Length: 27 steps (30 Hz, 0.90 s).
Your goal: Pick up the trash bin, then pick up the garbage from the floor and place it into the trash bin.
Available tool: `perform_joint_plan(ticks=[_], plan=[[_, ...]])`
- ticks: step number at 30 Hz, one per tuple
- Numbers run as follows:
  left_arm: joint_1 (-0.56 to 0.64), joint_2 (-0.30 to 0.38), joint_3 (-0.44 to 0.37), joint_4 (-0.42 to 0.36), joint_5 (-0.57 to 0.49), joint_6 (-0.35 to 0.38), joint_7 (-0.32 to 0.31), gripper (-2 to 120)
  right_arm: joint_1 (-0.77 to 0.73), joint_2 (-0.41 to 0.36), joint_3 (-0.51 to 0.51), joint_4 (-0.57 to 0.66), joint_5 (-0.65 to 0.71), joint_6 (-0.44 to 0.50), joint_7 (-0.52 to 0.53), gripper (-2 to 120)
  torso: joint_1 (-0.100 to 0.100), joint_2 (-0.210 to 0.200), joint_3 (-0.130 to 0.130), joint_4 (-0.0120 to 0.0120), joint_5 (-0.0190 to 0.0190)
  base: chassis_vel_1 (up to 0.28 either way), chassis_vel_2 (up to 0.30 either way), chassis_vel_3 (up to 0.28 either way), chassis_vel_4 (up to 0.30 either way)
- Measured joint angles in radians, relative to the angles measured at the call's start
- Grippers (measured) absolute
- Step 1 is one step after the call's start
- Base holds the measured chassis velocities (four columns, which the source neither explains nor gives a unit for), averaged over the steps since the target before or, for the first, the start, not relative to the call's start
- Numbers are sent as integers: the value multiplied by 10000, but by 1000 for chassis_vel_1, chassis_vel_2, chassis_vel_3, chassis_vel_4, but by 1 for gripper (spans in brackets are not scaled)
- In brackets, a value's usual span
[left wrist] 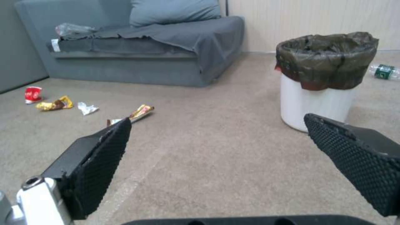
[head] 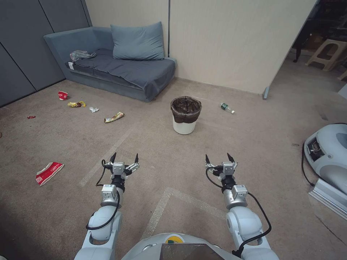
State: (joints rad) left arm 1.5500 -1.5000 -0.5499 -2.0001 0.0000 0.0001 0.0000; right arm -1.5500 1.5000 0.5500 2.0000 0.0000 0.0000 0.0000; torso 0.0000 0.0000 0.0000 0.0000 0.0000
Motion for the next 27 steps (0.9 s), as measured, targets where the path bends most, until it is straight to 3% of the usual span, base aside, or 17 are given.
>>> perform_joint_plan(ticks=[15, 21, 25, 27], plan=[[42, 4, -5, -92, 19, 96, -20, 100, -142, 46, 57, 259, -46, -32, -16, 100, 0, 0, 0, 1, 1, 0, 0, 0, 0], [464, 55, -118, -1367, 317, 1165, -291, 100, -855, 324, 403, 1650, -408, -245, -151, 100, 0, 0, 0, -2, -1, 0, 0, 0, 0], [958, 120, -240, -2850, 664, 2416, -604, 100, -1617, 627, 776, 3157, -802, -476, -308, 100, -1, 0, -1, 0, 0, 0, 0, 0, 0], [1057, 131, -267, -3142, 734, 2667, -669, 100, -1765, 685, 851, 3452, -878, -523, -337, 100, -1, 0, -1, 1, 0, 0, 0, 0, 0]])
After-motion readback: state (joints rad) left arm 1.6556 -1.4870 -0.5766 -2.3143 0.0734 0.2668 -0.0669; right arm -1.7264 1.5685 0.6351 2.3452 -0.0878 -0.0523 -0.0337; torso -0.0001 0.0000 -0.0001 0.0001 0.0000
